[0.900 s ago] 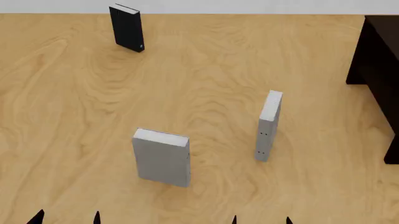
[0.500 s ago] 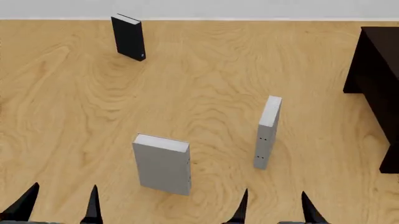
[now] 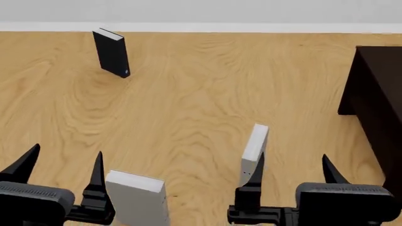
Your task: Pick up the book on the right and place it on the cabinet shelf.
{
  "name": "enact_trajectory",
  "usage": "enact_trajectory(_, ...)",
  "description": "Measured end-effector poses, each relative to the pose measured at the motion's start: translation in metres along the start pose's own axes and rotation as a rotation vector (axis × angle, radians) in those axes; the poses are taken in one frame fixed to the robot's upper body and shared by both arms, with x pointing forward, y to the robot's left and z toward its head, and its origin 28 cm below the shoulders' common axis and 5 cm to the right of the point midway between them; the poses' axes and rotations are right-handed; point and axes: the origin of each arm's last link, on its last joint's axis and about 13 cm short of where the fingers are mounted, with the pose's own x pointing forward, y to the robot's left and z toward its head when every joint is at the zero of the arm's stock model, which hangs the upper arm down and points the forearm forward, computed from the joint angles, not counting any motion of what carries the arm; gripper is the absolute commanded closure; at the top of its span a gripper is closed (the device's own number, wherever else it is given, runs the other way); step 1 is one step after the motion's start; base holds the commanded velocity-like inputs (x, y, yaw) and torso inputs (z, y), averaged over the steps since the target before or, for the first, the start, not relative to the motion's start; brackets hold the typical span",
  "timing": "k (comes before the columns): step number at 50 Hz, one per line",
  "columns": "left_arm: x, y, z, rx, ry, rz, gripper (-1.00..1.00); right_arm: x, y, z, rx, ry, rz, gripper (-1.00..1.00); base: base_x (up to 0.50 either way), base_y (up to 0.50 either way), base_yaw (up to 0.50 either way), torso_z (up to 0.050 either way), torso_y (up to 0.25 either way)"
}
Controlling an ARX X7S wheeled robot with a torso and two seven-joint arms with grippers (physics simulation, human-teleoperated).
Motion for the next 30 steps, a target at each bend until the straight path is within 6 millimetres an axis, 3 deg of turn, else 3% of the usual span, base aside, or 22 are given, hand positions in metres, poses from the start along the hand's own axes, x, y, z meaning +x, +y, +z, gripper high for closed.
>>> enact_trajectory(10,-0.001,-0.002,0.003,0.014,-0.001,-0.025,-1.00,-0.002,-0.003,0.003,0.001,-0.004,0.011,-1.00,0.50,-0.14,0.00,0.050,0.000)
enact_trajectory(30,-0.011,-0.005,0.007,0.021,0.005,-0.059,-1.00,-0.004,-0.003,0.002,0.006,0.009,0.022,-1.00,0.50,-0.05,0.00,0.000,0.000)
